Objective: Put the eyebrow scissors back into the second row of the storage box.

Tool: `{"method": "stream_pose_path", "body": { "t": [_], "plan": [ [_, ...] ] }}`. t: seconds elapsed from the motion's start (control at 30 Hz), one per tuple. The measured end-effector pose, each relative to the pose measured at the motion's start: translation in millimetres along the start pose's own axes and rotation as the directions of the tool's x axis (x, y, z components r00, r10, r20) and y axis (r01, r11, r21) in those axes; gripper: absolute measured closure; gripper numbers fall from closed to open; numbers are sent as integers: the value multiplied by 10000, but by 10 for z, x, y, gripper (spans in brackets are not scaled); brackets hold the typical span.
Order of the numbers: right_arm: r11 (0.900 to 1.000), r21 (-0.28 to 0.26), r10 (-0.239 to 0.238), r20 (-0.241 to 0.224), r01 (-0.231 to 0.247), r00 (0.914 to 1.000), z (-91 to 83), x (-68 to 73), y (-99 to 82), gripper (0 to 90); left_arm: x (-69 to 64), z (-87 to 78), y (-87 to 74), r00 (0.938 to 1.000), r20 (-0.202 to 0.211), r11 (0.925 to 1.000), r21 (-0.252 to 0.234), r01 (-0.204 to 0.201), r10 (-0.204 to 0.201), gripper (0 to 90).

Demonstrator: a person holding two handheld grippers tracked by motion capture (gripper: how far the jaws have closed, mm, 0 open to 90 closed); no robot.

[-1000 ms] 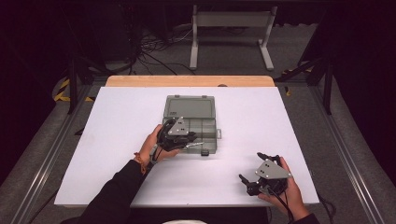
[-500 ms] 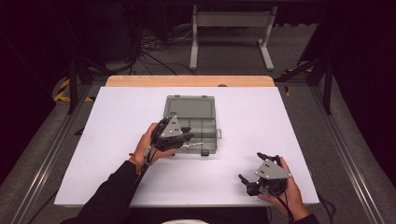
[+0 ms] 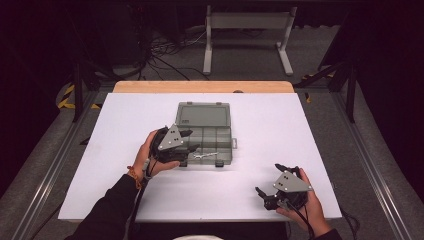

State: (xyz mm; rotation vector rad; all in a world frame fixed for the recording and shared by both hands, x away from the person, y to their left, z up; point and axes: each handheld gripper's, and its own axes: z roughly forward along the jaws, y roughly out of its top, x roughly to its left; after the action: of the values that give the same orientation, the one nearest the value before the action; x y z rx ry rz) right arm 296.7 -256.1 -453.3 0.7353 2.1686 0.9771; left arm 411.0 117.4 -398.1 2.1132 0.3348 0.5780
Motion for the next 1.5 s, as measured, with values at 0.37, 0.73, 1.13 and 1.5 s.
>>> {"method": "stream_pose_path", "body": {
  "t": [0.37, 0.73, 1.13, 1.5],
  "plan": [
    [10000, 13, -37, 2, 37, 10000, -2, -3, -8, 54, -8, 21, -14, 9989, -100, 9989, -111, 450, -452, 142],
    [10000, 8, -55, 10, 55, 10000, -6, -7, -10, 54, -5, 22, -21, 9994, 24, 9993, -60, 359, -359, 35],
    [10000, -22, -50, 23, 50, 10000, -14, -7, -6, 54, -4, -59, -15, 9999, -102, 9998, -187, 97, -99, 36],
    [10000, -66, -4, 42, 4, 10000, -20, -14, -5, 54, 7, -193, -80, 9997, -263, 9995, -300, -6, -2, 32]
  ]
}}
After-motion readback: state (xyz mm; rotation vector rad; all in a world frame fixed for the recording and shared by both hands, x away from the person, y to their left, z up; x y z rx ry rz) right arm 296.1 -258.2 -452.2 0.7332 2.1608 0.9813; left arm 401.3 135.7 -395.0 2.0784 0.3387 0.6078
